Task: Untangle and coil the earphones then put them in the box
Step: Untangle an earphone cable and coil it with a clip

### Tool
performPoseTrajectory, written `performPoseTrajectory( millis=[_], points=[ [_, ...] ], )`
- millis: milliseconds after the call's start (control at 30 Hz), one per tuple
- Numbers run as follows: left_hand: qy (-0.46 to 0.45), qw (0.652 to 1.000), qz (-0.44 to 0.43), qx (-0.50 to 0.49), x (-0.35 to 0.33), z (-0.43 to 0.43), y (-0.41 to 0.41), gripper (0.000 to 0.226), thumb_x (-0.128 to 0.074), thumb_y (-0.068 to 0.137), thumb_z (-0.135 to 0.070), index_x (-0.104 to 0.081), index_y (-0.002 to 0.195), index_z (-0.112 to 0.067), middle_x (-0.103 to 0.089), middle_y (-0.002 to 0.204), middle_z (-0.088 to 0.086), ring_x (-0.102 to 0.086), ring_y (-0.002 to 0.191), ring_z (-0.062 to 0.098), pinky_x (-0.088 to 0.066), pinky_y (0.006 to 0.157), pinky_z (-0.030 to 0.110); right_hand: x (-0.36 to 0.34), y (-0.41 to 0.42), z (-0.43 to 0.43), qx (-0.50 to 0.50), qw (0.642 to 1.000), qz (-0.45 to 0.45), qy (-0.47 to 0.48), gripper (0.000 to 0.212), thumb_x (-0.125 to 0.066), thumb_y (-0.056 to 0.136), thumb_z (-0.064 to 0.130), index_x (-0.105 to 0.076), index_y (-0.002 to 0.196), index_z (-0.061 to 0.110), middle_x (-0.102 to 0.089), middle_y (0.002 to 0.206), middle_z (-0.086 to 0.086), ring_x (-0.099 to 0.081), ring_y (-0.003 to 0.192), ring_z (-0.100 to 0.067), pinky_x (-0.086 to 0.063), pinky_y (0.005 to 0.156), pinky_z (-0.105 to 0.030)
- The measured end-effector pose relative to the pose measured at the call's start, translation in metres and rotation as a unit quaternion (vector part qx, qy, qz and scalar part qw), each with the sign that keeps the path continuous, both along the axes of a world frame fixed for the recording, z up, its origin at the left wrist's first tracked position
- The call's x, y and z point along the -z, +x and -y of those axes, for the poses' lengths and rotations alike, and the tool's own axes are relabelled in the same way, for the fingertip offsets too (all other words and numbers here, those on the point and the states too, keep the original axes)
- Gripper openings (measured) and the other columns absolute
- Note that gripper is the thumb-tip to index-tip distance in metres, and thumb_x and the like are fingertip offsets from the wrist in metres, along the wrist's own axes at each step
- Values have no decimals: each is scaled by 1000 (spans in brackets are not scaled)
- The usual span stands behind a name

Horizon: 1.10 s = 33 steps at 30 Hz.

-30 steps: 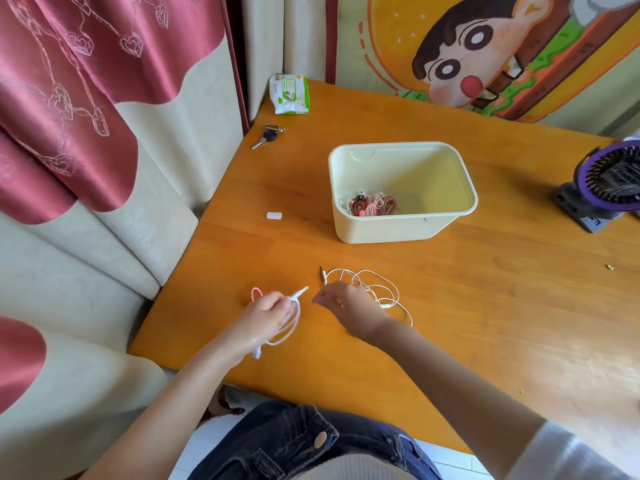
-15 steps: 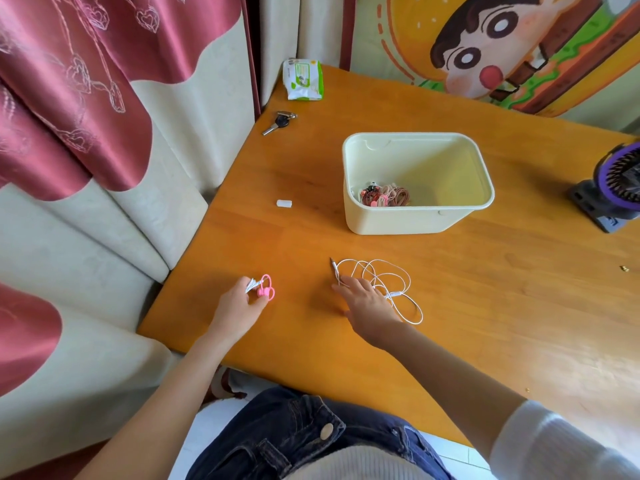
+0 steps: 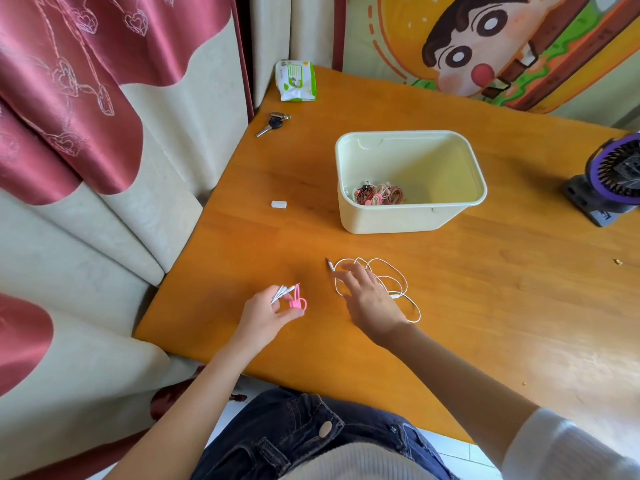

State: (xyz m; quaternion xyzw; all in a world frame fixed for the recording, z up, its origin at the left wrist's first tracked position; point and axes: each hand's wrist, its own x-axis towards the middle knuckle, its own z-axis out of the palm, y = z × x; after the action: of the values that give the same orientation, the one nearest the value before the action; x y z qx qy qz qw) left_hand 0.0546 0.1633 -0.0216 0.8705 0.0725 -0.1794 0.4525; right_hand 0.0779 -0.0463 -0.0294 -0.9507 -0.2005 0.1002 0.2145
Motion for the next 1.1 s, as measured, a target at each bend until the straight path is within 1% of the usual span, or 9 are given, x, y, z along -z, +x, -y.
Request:
performPoseTrajectory(
  millis=[167,333,533,600,700,833,933,1033,1100],
  points=[
    [-35,999,11,19,-22,19,1,28,-79,73,-18,-52,73,-11,-34,44,-15,-39,39,-2,-29,43,14,-25,-14,-18,56,946,-214,237,18,-57,93,17,-61,110,11,-67,100,-5,-61,86,-14,-49,81,-23],
    [-77,997,7,21,-22,16,4,27,-78,74,-27,-52,75,-19,-29,45,-11,-27,53,14,-26,52,30,-38,-13,-22,135,861,-324,368,16,-60,91,12,-64,104,4,-68,87,-7,-66,76,-12,-56,76,-24],
    [-142,989,-27,-13,-27,15,3,31,-72,76,-36,-62,97,-14,-38,55,-13,-42,63,10,-47,46,28,-48,-7,-21,128,832,-353,408,20,-58,91,10,-64,108,0,-68,92,-15,-67,80,-13,-55,77,-22],
    [-178,983,-39,-25,-30,15,2,39,-71,72,-46,-63,97,-17,-41,68,4,-41,64,15,-45,44,24,-50,-6,-20,126,826,-361,415,21,-57,92,9,-63,110,0,-68,93,-16,-67,82,-13,-55,79,-23],
    [-215,976,-38,-19,-32,13,1,36,-68,72,-58,-66,89,-26,-53,77,8,-45,69,19,-46,49,22,-52,-8,-20,131,803,-376,443,21,-55,92,9,-63,111,1,-69,90,-12,-68,82,-12,-55,79,-22],
    [-235,972,-23,-13,-34,11,1,22,-65,81,-40,-66,89,-20,-54,60,-7,-46,55,9,-40,49,24,-54,-9,-22,140,790,-385,457,20,-53,93,9,-62,110,3,-69,87,-8,-68,80,-10,-55,77,-20],
    [-213,977,-14,10,-33,11,1,36,-68,76,-44,-63,97,-15,-52,69,6,-45,65,15,-36,60,31,-55,-10,-24,147,791,-382,454,15,-51,95,10,-63,104,7,-68,85,-6,-68,78,-9,-55,76,-21],
    [-228,973,-34,-5,-37,13,1,40,-67,74,-40,-59,99,-9,-54,59,-11,-46,54,1,-37,55,16,-57,-10,-26,154,781,-396,457,15,-49,96,13,-61,103,7,-68,89,-10,-69,79,-11,-56,76,-22],
    [-231,972,-33,-8,-39,14,0,42,-65,75,-41,-58,98,-7,-57,62,-10,-48,56,2,-38,55,18,-58,-10,-26,156,776,-406,456,19,-47,97,15,-60,107,5,-68,93,-12,-69,83,-13,-56,78,-23]
  ],
)
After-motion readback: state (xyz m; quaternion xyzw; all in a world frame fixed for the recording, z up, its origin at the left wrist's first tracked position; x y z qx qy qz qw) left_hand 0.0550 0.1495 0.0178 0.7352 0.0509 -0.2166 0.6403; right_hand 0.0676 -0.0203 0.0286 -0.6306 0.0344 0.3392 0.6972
